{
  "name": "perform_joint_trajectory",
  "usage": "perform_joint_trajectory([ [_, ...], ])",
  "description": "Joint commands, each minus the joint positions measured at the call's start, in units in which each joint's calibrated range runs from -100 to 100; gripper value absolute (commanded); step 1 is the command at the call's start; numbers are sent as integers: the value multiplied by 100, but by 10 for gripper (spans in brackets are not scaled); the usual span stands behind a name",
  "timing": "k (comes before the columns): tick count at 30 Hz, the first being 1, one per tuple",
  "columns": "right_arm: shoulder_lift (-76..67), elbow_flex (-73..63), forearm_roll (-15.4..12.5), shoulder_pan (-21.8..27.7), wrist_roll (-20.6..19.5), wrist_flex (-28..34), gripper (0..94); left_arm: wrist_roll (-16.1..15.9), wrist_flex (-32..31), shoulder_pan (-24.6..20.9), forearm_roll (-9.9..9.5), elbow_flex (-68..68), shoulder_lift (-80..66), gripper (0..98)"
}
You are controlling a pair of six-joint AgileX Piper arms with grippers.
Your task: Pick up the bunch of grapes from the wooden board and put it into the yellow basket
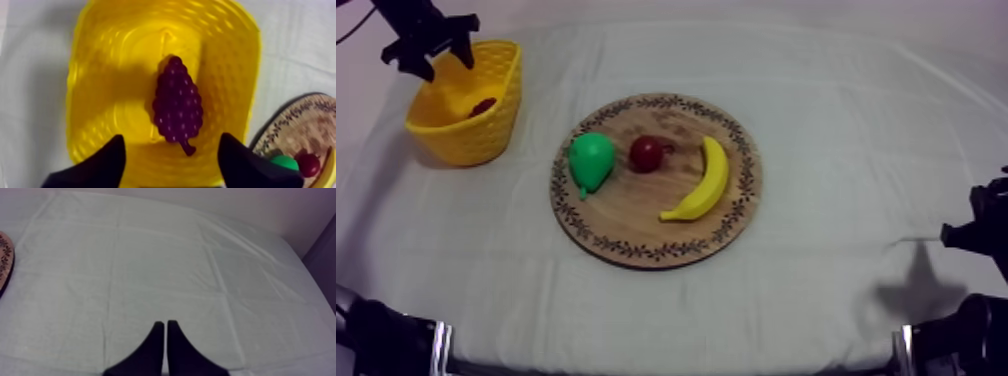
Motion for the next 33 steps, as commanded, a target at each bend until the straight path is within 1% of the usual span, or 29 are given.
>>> perform_joint_trajectory([
  [1,-2,-5,-1,0,1,-3,3,-11,-170,17,1,470,-738,535],
  [6,-2,-5,-1,0,1,-3,3,-23,-670,83,-10,1407,-1825,367],
  [12,-2,-5,-1,0,1,-3,3,-55,-1235,181,-16,2575,-3108,190],
  [15,-2,-5,-1,0,1,-3,3,-94,-1673,265,-19,3268,-3794,84],
  [17,-2,-5,-1,0,1,-3,3,-119,-2014,323,-21,3736,-4256,42],
  [20,-2,-5,-1,0,1,-3,3,-158,-2577,404,-22,4415,-4963,15],
  [25,-2,-5,-1,0,1,-3,3,-216,-3451,523,-26,5490,-6182,3],
  [28,-2,-5,-1,0,1,-3,3,-217,-3815,582,-75,6051,-6879,2],
  [31,-2,-5,-1,0,1,-3,3,-409,-4112,640,-80,6622,-7555,1],
  [33,-2,-5,-1,0,1,-3,3,-434,-4220,653,-102,6969,-7976,1],
])
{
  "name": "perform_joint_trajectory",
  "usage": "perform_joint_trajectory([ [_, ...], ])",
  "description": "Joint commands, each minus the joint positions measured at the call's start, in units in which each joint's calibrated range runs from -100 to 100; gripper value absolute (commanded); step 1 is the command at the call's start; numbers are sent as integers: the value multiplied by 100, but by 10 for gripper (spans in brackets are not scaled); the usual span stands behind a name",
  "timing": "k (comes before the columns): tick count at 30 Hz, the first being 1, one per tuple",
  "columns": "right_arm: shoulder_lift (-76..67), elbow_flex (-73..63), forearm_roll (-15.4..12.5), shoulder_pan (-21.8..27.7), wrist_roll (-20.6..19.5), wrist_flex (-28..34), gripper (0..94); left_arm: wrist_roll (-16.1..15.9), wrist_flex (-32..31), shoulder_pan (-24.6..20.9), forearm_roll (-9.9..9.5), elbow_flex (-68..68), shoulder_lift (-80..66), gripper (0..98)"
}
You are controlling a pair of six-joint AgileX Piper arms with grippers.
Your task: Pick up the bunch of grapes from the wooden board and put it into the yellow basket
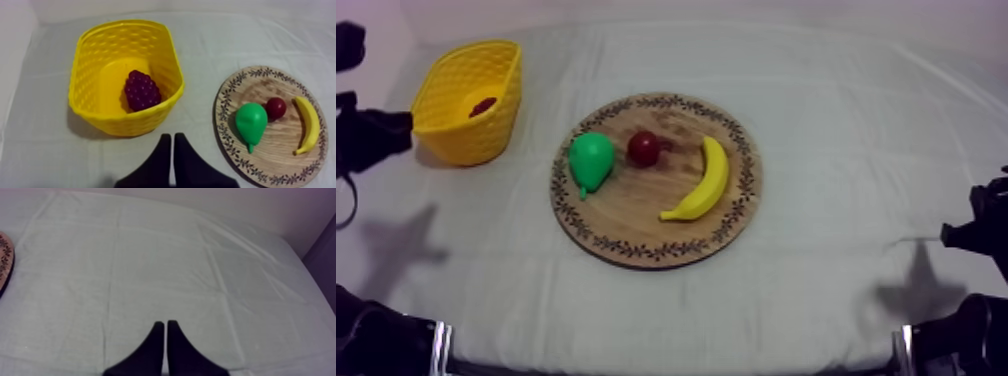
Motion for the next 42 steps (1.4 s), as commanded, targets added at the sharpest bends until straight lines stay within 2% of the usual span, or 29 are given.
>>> perform_joint_trajectory([
  [1,-2,-5,-1,0,1,-3,3,-48,-115,2,-43,677,-968,1],
  [5,-2,-5,-1,0,0,-3,3,-365,-253,15,-195,1226,-1696,0],
  [7,-2,-5,-1,0,0,-3,3,-416,-236,6,-324,1476,-2017,0],
  [10,-2,-5,-1,0,-1,-3,3,-385,-223,1,-407,1813,-2460,0],
  [14,-2,-5,-1,0,-1,-3,3,-160,-173,24,-408,2300,-2994,0],
  [19,-2,-5,-1,0,-3,-3,3,-333,-61,51,-258,2525,-3434,0],
  [24,-2,-5,-1,0,-4,-3,3,-132,-95,20,-227,2628,-3758,0],
  [30,-2,-5,-1,0,-4,-3,3,534,-115,48,-196,2666,-3994,0],
  [33,-2,-5,-1,0,-4,-3,3,751,-149,-30,-175,2724,-4099,0],
  [38,-2,-5,-1,0,-4,-3,3,789,-201,-219,-163,2776,-4144,0],
  [42,-2,-5,-1,0,-4,-3,3,727,-596,-325,-161,2904,-4151,0],
])
